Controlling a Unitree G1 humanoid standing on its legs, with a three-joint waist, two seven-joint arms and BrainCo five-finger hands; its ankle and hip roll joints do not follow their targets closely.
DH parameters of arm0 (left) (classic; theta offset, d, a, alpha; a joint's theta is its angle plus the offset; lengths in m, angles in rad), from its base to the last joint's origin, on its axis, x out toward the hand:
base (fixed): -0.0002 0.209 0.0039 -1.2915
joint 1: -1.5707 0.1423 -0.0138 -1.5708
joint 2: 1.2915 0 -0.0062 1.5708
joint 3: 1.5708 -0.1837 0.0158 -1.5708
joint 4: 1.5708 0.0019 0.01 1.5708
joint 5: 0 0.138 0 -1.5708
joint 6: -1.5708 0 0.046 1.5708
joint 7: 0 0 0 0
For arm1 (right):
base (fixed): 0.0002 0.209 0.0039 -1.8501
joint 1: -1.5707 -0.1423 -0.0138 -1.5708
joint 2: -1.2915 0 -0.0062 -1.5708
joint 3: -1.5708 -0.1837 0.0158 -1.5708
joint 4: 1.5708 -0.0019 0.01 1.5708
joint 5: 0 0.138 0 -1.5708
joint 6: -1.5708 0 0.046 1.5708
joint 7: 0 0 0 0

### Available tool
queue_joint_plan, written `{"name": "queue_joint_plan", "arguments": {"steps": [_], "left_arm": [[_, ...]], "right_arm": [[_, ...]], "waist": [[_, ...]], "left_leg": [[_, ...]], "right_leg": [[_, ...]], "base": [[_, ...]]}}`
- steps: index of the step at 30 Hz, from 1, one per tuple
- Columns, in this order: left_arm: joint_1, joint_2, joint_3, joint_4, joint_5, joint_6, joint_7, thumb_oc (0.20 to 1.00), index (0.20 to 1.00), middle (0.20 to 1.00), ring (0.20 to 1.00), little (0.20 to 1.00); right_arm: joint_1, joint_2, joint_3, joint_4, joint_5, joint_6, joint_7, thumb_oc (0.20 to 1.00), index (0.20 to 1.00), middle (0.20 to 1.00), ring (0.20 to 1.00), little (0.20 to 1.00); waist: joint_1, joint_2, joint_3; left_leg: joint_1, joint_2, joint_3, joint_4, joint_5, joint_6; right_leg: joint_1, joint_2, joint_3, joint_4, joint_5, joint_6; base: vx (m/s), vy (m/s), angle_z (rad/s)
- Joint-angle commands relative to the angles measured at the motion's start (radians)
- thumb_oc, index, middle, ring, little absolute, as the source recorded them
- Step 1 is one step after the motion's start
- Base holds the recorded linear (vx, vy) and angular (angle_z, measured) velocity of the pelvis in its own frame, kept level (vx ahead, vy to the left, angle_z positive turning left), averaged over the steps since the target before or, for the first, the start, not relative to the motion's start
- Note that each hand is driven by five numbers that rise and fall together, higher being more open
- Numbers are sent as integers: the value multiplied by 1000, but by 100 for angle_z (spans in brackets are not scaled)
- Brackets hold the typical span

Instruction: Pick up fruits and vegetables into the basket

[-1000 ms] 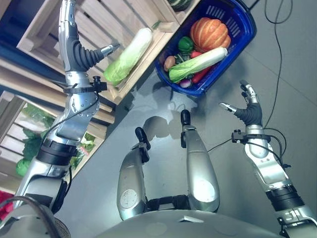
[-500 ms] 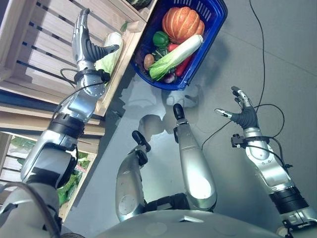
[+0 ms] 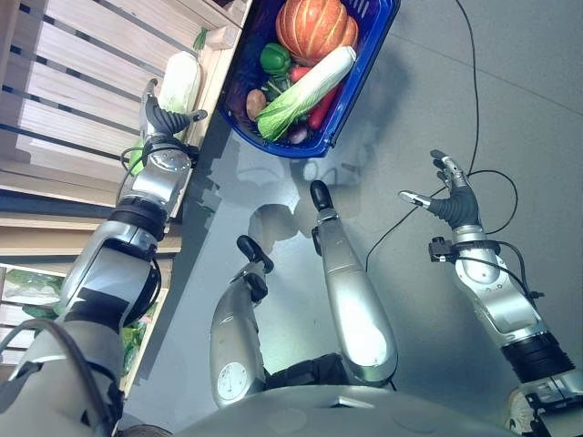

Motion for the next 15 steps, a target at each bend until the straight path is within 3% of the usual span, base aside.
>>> {"name": "queue_joint_plan", "arguments": {"steps": [1,6,15], "left_arm": [[1,81,75,84,-26,9,33,1000,1000,1000,1000,1000],[7,99,111,132,-72,8,76,1000,1000,1000,1000,1000],[-6,132,110,169,0,40,81,1000,1000,1000,1000,1000]], "right_arm": [[14,10,-1,-31,29,-14,-24,1000,1000,1000,1000,1000],[7,4,13,-24,30,-14,-36,1000,1000,1000,1000,1000],[-16,-1,29,-10,70,-21,-45,1000,1000,1000,1000,1000]], "waist": [[-19,-57,-49],[-10,-56,-49],[6,-56,-49]], "left_leg": [[-112,18,8,92,-36,29],[-149,13,1,102,-38,29],[-191,8,-8,111,-40,32]], "right_leg": [[-27,22,-43,52,-106,19],[-61,24,-44,65,-111,13],[-97,20,-54,74,-110,11]], "base": [[0,0,0],[13,31,-2],[5,8,4]]}}
